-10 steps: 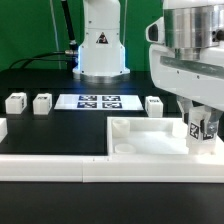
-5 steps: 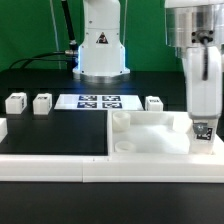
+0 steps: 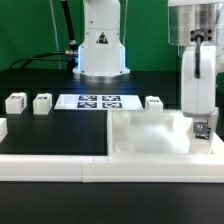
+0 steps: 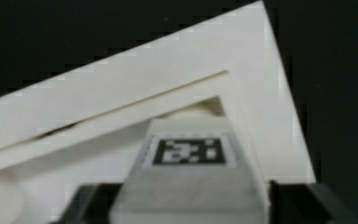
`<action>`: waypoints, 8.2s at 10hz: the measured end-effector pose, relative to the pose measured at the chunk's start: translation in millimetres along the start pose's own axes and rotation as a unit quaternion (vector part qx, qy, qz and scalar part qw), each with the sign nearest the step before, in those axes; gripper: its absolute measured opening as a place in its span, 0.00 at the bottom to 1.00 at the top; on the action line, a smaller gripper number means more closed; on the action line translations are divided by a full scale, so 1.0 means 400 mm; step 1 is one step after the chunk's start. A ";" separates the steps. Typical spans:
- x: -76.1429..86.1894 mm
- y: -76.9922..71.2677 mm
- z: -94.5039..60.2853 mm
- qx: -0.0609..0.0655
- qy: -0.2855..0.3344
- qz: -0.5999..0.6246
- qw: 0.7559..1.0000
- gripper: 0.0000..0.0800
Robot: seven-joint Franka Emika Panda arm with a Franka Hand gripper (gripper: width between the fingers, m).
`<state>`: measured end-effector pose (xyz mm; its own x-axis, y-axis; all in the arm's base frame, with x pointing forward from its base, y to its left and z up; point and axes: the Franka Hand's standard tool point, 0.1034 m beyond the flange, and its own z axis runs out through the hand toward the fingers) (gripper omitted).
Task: Assemble square table
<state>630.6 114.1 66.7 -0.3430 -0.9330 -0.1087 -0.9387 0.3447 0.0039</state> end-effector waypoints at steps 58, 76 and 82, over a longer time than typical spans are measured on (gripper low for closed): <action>0.264 0.517 0.067 -0.320 -0.191 -0.719 0.587 0.81; 0.272 0.575 0.112 -0.378 -0.239 -0.657 0.607 0.81; 0.279 0.575 0.116 -0.382 -0.248 -0.648 0.610 0.56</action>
Offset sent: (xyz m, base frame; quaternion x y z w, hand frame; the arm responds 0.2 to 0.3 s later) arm 0.0000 0.0000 0.0000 0.0000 0.0000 0.0000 1.0000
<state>378.1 94.1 9.3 0.5792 -0.1587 -0.7996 -0.2171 -0.9755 0.0364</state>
